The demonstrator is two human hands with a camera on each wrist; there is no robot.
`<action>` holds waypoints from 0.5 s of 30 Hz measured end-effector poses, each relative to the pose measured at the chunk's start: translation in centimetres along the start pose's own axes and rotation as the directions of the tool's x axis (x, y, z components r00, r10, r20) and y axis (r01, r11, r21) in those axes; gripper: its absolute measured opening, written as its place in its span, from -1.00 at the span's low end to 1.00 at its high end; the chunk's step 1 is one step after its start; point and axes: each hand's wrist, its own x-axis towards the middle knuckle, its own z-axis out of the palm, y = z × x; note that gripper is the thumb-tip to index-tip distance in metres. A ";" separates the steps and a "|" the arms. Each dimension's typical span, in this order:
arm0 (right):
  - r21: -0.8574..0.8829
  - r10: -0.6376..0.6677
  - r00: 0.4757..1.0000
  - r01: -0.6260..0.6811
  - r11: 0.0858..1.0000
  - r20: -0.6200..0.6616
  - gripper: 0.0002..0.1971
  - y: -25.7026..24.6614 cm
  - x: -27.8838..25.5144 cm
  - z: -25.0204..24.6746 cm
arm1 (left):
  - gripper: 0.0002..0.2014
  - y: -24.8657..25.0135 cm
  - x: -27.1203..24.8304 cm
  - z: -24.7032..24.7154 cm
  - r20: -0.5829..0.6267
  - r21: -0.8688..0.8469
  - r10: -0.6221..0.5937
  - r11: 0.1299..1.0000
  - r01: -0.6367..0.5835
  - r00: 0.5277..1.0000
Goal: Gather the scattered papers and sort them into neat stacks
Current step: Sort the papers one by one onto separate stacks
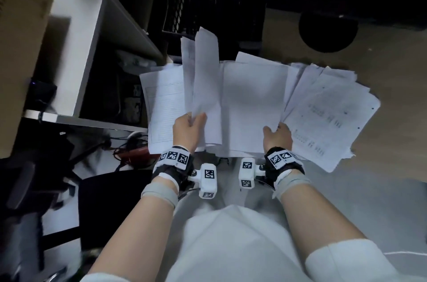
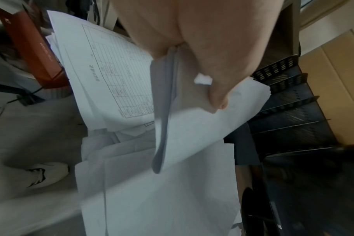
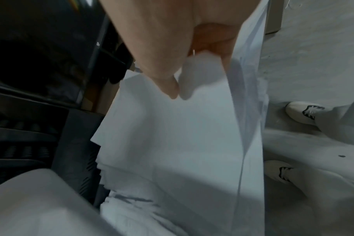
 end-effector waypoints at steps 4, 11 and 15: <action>-0.043 -0.233 0.965 0.230 0.972 -0.122 -0.17 -1.8 -0.3 0.5 | -0.60 1.1 -0.5 1.4 0.084 -0.025 0.021 1.000 -0.019 0.996; 0.343 -0.500 0.692 0.366 0.865 0.521 -0.23 -6.1 -2.1 -0.4 | -0.61 4.9 -1.6 3.3 0.337 -0.196 -0.103 0.965 0.176 0.936; 0.347 -0.499 0.648 0.359 0.867 0.575 -0.09 -5.6 -2.0 -1.4 | -0.46 5.3 -1.3 3.8 0.337 -0.337 -0.218 0.880 0.334 0.916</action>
